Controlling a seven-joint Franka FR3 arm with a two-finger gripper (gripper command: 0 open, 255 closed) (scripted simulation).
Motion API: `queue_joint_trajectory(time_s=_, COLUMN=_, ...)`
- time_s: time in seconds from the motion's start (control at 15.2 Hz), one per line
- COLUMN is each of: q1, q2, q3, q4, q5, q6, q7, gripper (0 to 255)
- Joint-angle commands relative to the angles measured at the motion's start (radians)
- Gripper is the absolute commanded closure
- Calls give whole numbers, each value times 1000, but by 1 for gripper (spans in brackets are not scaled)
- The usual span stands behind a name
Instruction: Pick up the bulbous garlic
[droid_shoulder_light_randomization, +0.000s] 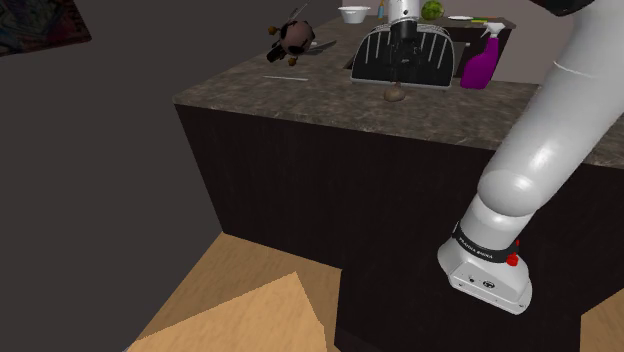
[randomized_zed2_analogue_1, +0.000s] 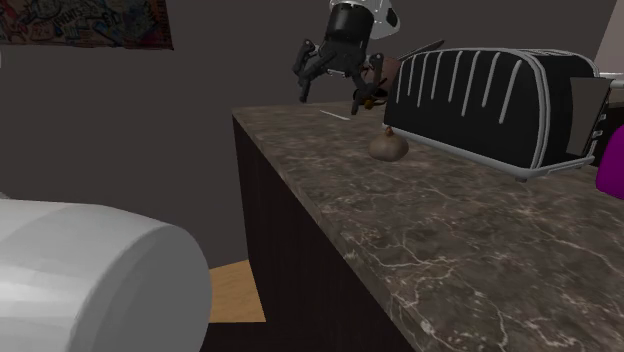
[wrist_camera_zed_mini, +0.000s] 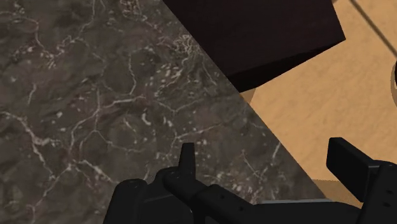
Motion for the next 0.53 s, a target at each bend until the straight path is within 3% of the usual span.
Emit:
queue_joint_trajectory(time_s=0.0, q1=-26, q2=108, q3=-32, q4=100, q5=41, q6=-36, q7=-50, gripper=0)
queue_joint_trajectory(time_s=0.26, q1=-111, q2=335, q3=-72, q4=329, q5=133, q6=-134, q7=-141, gripper=0)
queue_joint_trajectory(time_s=0.46, q1=-203, q2=519, q3=-78, q4=541, q5=208, q6=-233, q7=-188, gripper=0)
